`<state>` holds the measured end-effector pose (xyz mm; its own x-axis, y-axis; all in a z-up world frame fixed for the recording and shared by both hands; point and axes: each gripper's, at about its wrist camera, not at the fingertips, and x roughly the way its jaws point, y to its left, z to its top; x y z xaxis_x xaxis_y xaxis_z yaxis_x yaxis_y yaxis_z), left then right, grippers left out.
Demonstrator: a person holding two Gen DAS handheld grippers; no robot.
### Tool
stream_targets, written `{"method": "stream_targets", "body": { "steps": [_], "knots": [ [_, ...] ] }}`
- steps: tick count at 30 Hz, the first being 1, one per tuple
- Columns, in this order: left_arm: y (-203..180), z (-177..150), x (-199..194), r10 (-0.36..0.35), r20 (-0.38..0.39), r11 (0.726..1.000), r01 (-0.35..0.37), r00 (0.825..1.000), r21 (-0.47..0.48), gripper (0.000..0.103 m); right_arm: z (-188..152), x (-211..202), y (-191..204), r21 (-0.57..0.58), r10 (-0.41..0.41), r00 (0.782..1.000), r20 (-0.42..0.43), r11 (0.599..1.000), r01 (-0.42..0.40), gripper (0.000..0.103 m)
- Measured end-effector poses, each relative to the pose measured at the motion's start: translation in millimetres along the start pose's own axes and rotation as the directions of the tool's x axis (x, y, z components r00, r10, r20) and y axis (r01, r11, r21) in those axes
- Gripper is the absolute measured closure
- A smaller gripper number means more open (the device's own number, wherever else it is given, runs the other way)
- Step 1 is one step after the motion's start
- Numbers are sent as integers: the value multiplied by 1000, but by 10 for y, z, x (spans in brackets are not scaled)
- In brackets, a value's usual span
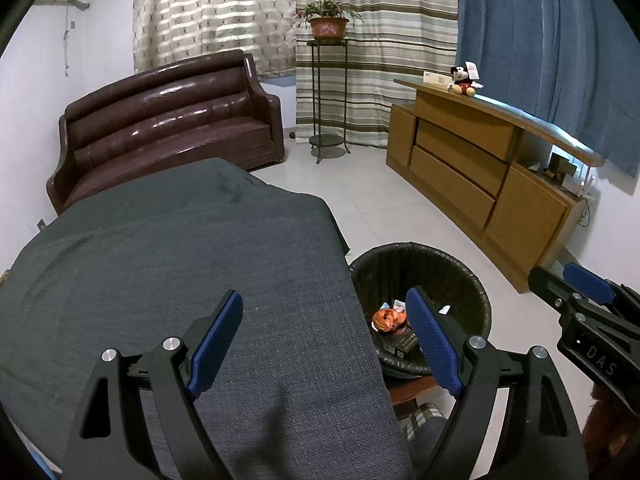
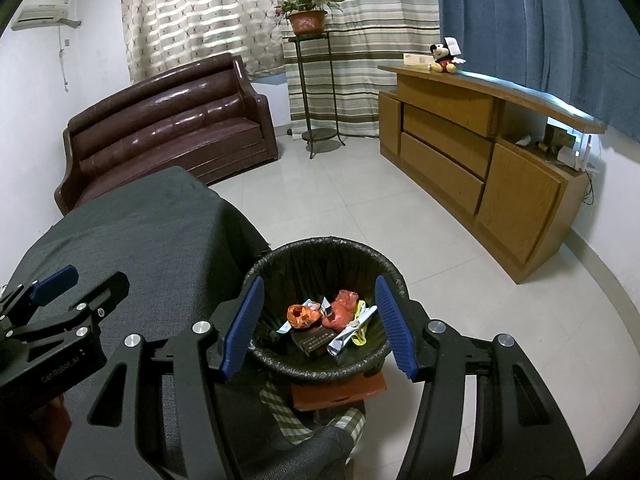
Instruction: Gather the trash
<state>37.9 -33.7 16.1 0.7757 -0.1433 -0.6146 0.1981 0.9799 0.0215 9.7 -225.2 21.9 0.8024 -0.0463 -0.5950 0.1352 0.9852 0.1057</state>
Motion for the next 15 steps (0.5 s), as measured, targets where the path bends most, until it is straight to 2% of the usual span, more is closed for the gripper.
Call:
{"method": "stream_targets", "body": {
  "steps": [15],
  "knots": [
    [-10,-4,-5,0,0,1000,0,1000,0,22,-1,-3,-3,-1,0,1000,1,1000,0,47]
  ]
}}
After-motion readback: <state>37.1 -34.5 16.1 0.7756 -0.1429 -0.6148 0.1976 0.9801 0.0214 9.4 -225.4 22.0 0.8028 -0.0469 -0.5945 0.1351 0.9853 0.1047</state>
